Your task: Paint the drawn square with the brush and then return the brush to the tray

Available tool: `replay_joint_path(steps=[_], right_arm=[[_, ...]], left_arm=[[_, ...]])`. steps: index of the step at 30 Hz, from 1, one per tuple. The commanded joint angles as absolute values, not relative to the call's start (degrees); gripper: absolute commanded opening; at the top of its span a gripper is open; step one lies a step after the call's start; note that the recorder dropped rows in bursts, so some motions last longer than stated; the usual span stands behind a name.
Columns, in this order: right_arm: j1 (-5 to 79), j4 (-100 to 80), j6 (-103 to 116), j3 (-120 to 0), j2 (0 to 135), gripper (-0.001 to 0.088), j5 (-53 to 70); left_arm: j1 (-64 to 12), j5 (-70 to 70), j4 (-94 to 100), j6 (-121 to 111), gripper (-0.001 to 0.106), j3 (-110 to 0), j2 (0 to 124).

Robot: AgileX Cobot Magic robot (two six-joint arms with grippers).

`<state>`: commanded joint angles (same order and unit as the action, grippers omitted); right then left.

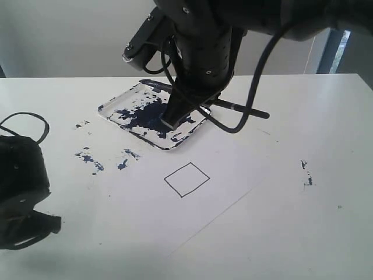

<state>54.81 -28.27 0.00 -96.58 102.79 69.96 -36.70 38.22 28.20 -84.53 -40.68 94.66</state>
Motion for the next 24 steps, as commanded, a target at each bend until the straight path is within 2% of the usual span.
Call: replay_joint_path(steps=[4,7,17,24], right_arm=[[54.81,-28.27,0.00,-96.58,102.79,0.0000,69.96],[54.81,-28.27,0.00,-96.58,102.79,0.0000,69.96],[54.81,-28.27,0.00,-96.58,102.79,0.0000,69.96],[54.81,-28.27,0.00,-96.58,102.79,0.0000,69.96]], left_arm=[[-36.70,29.98,12.08,-84.53,0.000,-40.68,94.66],[-36.70,23.60,6.78,-84.53,0.000,-40.68,94.66],[-36.70,23.50,1.53,-83.61,0.000,-40.68,94.66],[-36.70,23.94,1.88,-62.92,0.000,-40.68,94.66]])
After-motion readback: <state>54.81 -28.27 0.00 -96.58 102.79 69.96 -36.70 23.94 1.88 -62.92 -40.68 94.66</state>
